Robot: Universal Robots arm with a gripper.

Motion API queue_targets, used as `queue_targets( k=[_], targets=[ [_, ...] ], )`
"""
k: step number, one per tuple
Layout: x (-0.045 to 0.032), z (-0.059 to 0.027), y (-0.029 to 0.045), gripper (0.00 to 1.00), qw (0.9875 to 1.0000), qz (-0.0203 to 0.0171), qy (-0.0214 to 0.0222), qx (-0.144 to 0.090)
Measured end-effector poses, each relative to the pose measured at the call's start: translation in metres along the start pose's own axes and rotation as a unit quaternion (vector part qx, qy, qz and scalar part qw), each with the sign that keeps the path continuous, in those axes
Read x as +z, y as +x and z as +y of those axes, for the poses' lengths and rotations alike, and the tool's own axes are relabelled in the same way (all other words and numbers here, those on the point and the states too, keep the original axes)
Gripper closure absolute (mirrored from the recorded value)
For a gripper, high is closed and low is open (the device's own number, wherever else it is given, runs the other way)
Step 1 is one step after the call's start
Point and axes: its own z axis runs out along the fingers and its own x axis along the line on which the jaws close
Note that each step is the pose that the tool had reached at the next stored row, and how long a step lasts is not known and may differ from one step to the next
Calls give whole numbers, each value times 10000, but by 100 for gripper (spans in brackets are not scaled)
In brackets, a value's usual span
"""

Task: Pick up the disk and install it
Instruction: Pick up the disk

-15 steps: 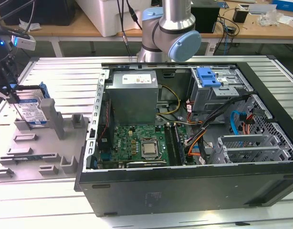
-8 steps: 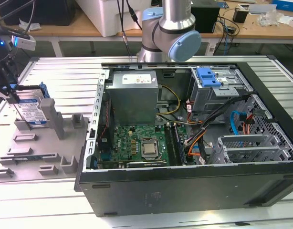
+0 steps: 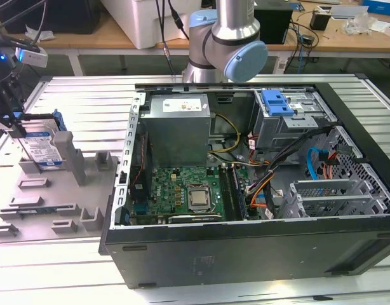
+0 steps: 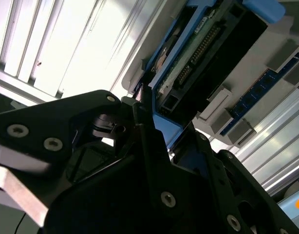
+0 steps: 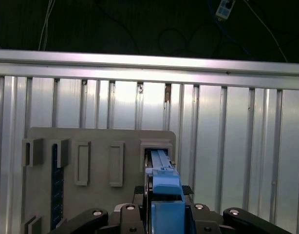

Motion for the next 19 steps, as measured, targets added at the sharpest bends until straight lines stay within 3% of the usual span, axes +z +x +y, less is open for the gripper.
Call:
queue_targets(
  k=[8,19],
  targets=[
    [0,0,0,63,10000,0,0,0],
    [-65,1,1,63,10000,-1,1,0]
  ],
)
